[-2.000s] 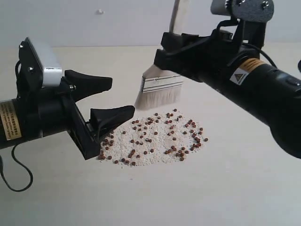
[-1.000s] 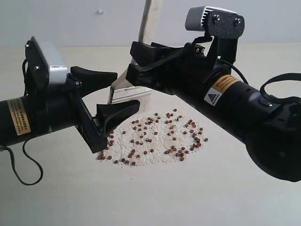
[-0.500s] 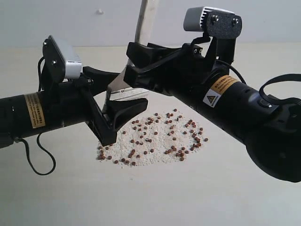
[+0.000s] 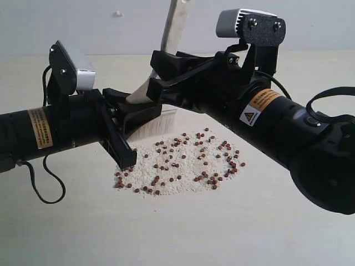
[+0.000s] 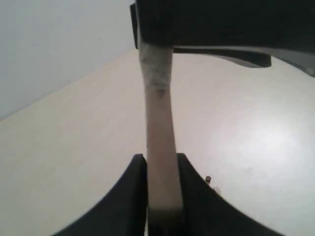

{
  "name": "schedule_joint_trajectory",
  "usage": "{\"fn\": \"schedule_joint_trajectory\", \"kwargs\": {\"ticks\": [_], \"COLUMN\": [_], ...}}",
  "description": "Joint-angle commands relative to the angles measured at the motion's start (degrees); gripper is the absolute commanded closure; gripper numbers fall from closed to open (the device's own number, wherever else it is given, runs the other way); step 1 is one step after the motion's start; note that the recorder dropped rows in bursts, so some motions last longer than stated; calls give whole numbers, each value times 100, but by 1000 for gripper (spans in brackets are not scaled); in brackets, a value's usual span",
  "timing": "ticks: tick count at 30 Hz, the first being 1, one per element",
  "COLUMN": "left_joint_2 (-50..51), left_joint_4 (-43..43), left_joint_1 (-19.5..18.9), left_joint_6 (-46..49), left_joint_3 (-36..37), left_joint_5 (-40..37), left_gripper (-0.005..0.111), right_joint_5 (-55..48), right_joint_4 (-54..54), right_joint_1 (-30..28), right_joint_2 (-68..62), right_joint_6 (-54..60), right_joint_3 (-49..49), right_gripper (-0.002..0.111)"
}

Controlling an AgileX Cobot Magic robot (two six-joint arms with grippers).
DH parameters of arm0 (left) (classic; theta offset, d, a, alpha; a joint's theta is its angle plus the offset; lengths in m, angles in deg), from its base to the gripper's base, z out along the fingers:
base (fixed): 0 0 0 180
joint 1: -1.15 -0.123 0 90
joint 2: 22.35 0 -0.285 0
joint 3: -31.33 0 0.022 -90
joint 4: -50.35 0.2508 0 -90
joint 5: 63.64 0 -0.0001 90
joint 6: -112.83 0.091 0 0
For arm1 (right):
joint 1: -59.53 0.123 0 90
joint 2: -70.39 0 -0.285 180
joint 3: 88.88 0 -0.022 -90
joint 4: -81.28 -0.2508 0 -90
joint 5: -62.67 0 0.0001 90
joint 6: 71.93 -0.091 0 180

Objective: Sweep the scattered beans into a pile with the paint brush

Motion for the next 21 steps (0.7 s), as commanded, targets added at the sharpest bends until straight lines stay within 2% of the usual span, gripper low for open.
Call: {"fn": "schedule_joint_trajectory", "kwargs": {"ticks": [1, 4, 12, 15, 21], "left_joint_2": [11, 11, 11, 11, 11], "left_joint_4": [252, 367, 427, 372, 111], "left_joint_1": [28, 28, 28, 16, 16], "left_joint_6": [-20, -88, -266, -360, -404], "left_joint_3": [-23, -23, -23, -23, -23], "left_joint_5": [103, 103, 89, 89, 40], "left_gripper": [107, 107, 107, 107, 107], "right_joint_5": [3, -22, -187, -530, -1766], "right_joint_4": [98, 98, -309, -732, -1547], "right_joint_1": [14, 14, 14, 14, 14], "right_joint_2": [11, 31, 228, 427, 1048], "right_joint_6": [-104, -82, 397, 914, 2065], "right_joint_3": [-38, -38, -38, -38, -25], "right_gripper": [107, 95, 47, 41, 41]}}
